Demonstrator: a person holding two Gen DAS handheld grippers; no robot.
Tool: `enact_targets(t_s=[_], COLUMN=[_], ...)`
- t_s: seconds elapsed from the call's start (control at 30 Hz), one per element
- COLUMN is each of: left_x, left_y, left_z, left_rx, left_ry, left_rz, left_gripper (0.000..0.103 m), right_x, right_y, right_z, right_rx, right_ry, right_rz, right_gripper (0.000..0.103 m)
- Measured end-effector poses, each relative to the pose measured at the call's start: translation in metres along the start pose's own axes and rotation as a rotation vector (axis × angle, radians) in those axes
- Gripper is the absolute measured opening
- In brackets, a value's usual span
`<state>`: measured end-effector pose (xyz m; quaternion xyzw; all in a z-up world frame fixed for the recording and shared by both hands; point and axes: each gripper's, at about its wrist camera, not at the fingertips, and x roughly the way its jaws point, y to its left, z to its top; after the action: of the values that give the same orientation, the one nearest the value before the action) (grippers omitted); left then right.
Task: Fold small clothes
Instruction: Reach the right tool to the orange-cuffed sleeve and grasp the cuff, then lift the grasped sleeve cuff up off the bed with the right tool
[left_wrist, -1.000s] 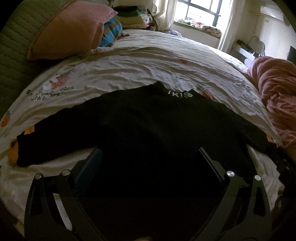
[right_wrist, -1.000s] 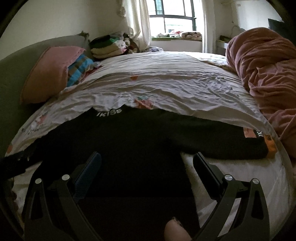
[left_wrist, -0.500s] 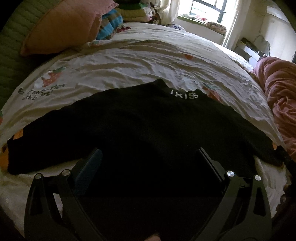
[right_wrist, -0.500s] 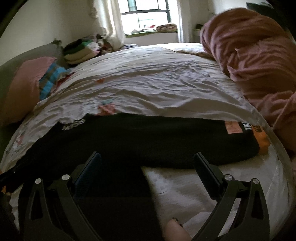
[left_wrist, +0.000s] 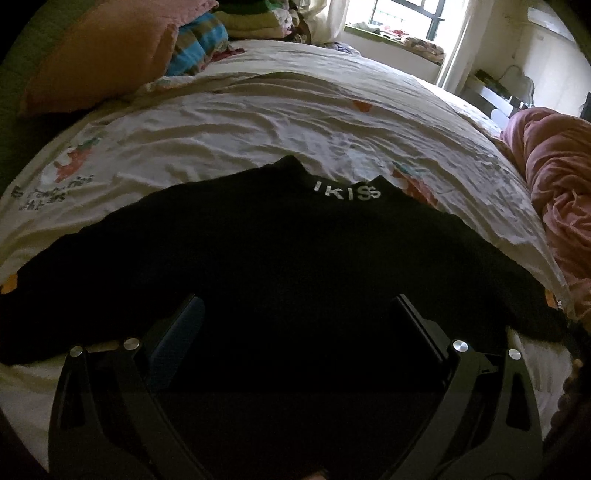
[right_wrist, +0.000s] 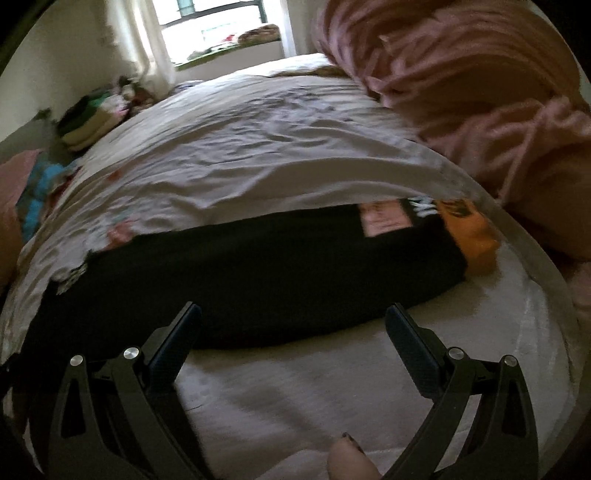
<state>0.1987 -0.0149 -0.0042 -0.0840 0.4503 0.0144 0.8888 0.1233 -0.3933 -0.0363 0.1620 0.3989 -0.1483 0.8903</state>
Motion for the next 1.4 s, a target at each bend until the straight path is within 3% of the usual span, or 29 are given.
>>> enact_targets(t_s=[0.3, 0.63, 0.7, 0.83, 0.93, 1.1, 1.4], left_x=[0.023, 0.040, 0.043, 0.034, 0.022, 0.002, -0.026], left_y=[0.000, 0.001, 0.001, -0.002, -0.008, -0.009, -0.001], left_z=[0.006, 0.008, 0.008, 0.003, 0.001, 0.006, 0.011], left_rx=[-0.019, -0.004, -0.006, -0.010, 0.012, -0.004, -0.044], left_ry=[0.021, 0.059, 0.067, 0.072, 0.052, 0.017, -0.021], left_rz=[0.002, 0.039, 0.049, 0.025, 0.029, 0.002, -0.037], left_gripper=[0.094, 0.094, 0.094, 0.094, 0.094, 0.094, 0.094], right_x=[0.033, 0.059, 0.065, 0.061, 0.048, 0.015, -0.041], right_y=[-0.065, -0.106, -0.110, -0.116, -0.117, -0.092, 0.001], right_z=[0.014, 0.027, 0.031, 0.034, 0.034, 0.042, 0.054], right_rx=[0.189, 0.299, 0.306, 0.323, 0.328, 0.236, -0.045], right_ry=[0.059, 0.025, 0.010, -0.040, -0.091, -0.171, -0.286], right_rz=[-0.080, -0.079, -0.091, -0.083, -0.032, 0.033, 0.105], right_gripper=[0.099, 0.097, 0.086, 0.038, 0.014, 0.013, 0.013])
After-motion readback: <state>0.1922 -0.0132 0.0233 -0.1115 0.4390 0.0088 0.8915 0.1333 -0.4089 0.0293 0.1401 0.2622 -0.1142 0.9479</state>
